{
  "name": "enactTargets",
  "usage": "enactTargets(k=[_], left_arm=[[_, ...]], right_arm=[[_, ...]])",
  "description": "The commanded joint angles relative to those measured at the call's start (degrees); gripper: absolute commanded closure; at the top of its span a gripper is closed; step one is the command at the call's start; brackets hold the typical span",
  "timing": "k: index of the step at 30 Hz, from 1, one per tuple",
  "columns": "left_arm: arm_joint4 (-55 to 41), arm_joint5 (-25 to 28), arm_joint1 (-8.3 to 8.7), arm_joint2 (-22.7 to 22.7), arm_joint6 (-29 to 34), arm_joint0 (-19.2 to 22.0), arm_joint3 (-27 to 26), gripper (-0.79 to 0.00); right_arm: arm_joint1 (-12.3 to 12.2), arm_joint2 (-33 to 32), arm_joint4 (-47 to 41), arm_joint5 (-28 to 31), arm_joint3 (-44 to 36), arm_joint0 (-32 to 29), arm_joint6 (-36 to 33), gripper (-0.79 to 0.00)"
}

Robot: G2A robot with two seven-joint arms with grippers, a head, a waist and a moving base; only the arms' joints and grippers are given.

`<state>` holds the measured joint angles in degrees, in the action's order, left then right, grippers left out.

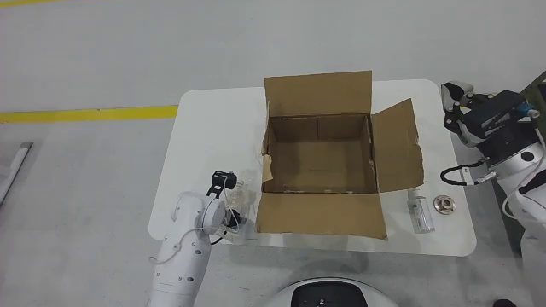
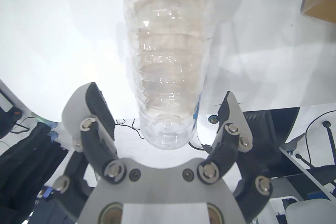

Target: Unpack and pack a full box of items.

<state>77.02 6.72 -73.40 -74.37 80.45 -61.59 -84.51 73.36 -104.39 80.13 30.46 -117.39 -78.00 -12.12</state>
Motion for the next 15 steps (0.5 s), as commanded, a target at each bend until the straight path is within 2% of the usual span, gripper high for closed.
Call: enactTargets(k=[1, 3, 6, 7, 8, 9, 10, 11, 15], left_arm=[[0.39, -0.26, -0.04, 0.51, -0.23, 0.31, 0.94, -0.736], [0.08, -0.43, -0.11, 0.91, -0.40, 0.68, 1.68, -0.699], [0.15, -0.61, -0.15, 1.37, -0.61, 1.12, 2.46, -0.563], [0.19, -0.62, -0.15, 1.45, -0.75, 1.29, 2.76, -0.385], [0.23, -0.70, -0.15, 1.49, -0.79, 1.46, 3.06, -0.329], [0.19, -0.73, -0.15, 1.55, -0.82, 1.61, 3.27, -0.225], [0.18, -0.73, -0.14, 1.59, -0.96, 1.73, 3.42, -0.157], [0.16, -0.79, -0.13, 1.59, -1.05, 1.81, 3.58, 0.000], [-0.14, -0.98, -0.07, 1.48, -1.19, 1.91, 3.68, 0.000]], right_arm=[[0.00, 0.00, 0.00, 0.00, 0.00, 0.00, 0.00, 0.000], [0.00, 0.00, 0.00, 0.00, 0.00, 0.00, 0.00, 0.000], [0.00, 0.00, 0.00, 0.00, 0.00, 0.00, 0.00, 0.000], [0.00, 0.00, 0.00, 0.00, 0.00, 0.00, 0.00, 0.000], [0.00, 0.00, 0.00, 0.00, 0.00, 0.00, 0.00, 0.000], [0.00, 0.00, 0.00, 0.00, 0.00, 0.00, 0.00, 0.000], [0.00, 0.00, 0.00, 0.00, 0.00, 0.00, 0.00, 0.000], [0.00, 0.00, 0.00, 0.00, 0.00, 0.00, 0.00, 0.000], [0.00, 0.00, 0.00, 0.00, 0.00, 0.00, 0.00, 0.000]])
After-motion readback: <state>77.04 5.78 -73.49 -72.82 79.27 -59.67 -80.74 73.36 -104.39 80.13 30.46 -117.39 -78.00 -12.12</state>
